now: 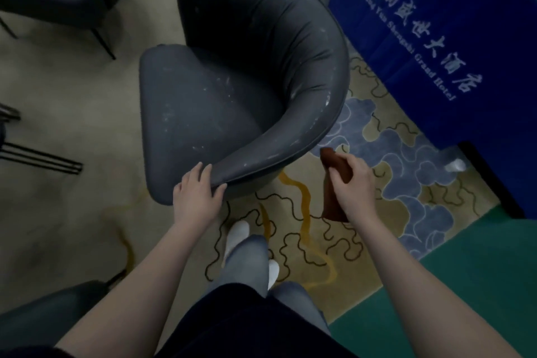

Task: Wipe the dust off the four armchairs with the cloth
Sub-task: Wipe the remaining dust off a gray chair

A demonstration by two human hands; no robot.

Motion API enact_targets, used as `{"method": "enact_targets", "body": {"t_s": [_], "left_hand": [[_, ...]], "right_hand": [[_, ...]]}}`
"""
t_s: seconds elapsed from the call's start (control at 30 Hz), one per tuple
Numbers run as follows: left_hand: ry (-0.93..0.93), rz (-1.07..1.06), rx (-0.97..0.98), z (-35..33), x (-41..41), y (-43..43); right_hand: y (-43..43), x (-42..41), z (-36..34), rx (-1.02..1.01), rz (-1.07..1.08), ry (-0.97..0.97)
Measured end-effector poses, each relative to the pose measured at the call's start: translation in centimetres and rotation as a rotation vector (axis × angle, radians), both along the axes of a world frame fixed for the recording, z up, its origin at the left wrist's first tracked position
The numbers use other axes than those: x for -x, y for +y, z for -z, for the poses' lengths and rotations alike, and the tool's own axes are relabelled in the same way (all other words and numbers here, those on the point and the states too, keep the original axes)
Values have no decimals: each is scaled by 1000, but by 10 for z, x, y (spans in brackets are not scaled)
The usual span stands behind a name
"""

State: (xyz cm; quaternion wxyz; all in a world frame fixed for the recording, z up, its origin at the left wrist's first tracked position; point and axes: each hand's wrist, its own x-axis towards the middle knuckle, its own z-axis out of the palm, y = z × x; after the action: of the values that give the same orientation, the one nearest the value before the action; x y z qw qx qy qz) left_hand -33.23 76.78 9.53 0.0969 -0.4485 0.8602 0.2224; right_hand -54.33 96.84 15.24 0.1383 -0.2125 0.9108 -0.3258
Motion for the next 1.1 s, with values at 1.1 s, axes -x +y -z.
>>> {"method": "enact_targets", "body": {"t_s": [1.1], "left_hand": [[55, -837, -207, 56, 35, 20]], "right_hand": [[-234, 23, 55, -226, -1209, -50]]}}
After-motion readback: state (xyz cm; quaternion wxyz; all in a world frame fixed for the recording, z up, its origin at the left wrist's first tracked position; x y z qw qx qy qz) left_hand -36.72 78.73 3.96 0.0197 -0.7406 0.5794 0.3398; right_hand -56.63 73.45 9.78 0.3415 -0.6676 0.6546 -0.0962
